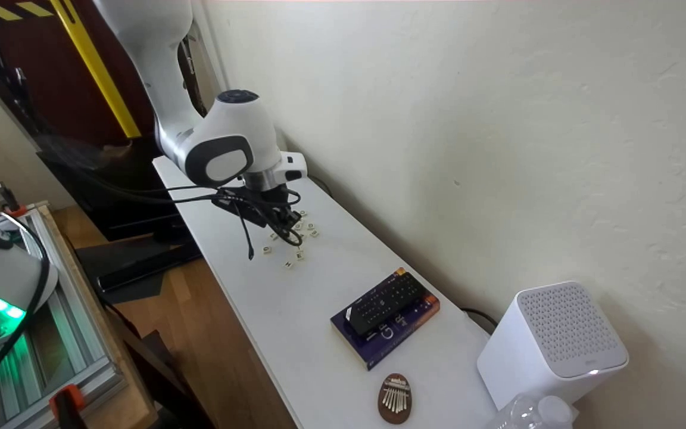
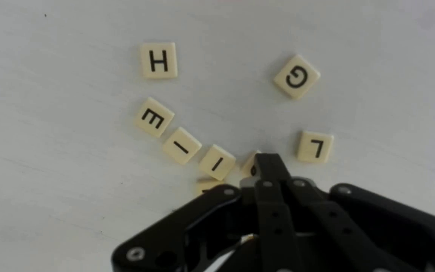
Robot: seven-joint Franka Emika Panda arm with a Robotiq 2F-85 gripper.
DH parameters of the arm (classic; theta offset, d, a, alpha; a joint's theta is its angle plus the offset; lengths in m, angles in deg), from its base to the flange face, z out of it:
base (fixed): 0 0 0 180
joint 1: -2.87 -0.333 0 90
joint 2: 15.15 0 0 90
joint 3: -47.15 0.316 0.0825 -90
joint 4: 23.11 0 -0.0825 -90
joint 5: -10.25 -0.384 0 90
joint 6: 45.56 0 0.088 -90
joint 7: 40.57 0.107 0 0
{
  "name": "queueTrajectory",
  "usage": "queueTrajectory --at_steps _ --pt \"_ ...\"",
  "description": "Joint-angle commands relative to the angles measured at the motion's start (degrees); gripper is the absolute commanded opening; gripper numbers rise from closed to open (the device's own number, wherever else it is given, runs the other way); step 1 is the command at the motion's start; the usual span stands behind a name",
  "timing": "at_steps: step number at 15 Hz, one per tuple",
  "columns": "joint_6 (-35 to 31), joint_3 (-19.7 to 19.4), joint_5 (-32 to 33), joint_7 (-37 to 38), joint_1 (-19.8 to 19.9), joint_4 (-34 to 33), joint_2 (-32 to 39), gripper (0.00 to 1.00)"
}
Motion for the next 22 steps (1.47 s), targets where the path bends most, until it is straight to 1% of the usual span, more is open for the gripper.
queueTrajectory --at_steps 1,11,15,19,22 --pt "1.47 -0.52 3.51 -2.76 0.1 1.22 0.72 0.0" --pt "0.92 -2.16 7.0 -6.32 -1.26 2.19 0.4 0.0" --pt "0.49 -3.46 8.13 -7.24 -2.47 3.27 0.0 0.0" --pt "-0.26 -4.62 8.26 -7.32 -3.8 3.6 0.18 0.0" --pt "-1.15 -4.75 8.29 -7.28 -4.3 3.37 0.5 0.0"
